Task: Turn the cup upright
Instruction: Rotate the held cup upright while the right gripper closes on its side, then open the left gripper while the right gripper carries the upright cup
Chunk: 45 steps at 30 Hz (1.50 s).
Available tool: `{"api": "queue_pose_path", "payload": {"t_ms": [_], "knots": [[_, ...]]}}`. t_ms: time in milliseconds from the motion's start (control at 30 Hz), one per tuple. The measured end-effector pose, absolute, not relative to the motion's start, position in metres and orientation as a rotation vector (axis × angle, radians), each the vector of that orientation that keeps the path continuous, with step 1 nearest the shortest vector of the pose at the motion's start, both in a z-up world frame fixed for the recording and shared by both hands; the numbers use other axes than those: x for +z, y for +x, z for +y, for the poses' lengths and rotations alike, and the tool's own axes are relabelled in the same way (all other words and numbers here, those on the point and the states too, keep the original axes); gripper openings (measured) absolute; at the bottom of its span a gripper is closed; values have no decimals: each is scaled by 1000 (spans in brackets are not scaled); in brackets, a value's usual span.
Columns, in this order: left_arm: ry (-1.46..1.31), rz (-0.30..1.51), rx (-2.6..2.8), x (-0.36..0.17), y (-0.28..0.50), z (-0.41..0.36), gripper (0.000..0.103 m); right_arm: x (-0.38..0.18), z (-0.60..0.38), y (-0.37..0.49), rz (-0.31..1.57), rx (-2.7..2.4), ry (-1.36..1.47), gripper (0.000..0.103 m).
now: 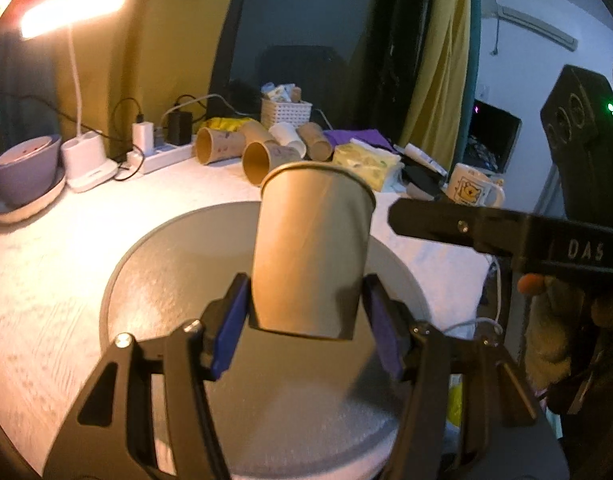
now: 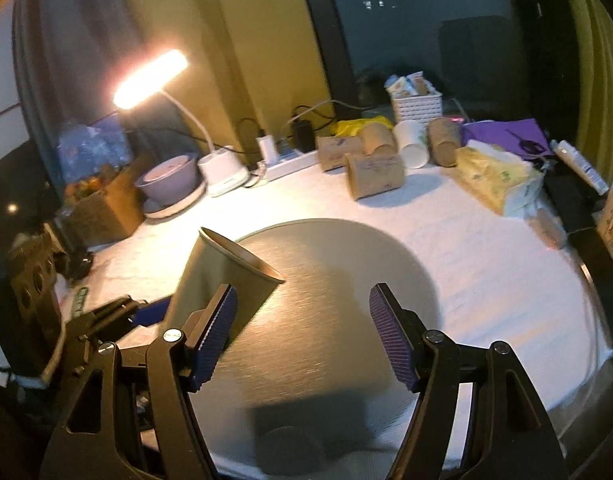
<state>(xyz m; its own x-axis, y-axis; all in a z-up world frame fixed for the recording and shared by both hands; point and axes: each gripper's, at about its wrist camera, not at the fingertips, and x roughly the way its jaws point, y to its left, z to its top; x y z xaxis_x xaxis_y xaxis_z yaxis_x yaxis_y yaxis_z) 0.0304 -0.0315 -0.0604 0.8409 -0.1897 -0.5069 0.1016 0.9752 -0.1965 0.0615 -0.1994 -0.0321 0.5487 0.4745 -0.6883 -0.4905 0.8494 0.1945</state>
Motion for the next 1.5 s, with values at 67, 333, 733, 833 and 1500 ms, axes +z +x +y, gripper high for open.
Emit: {"api": "queue_pose_path", "payload": {"t_ms": [67,333,733,833,1500], "knots": [[-181,535,-145,-63,18,-28,58,-31,-194,55,810,597,-16,72],[-204,469,-123,-65,-9,-22,58,-30,-169,35,852,712,40,72],[-216,403,-220,-59,-25,-22,58,-34,-153,33,921,792,106,73],[-223,396,-240,-58,-26,-22,58,-35,-152,36,931,799,112,73],[-209,457,-309,-65,-21,-27,69,-43,-153,43,946,798,114,70]]}}
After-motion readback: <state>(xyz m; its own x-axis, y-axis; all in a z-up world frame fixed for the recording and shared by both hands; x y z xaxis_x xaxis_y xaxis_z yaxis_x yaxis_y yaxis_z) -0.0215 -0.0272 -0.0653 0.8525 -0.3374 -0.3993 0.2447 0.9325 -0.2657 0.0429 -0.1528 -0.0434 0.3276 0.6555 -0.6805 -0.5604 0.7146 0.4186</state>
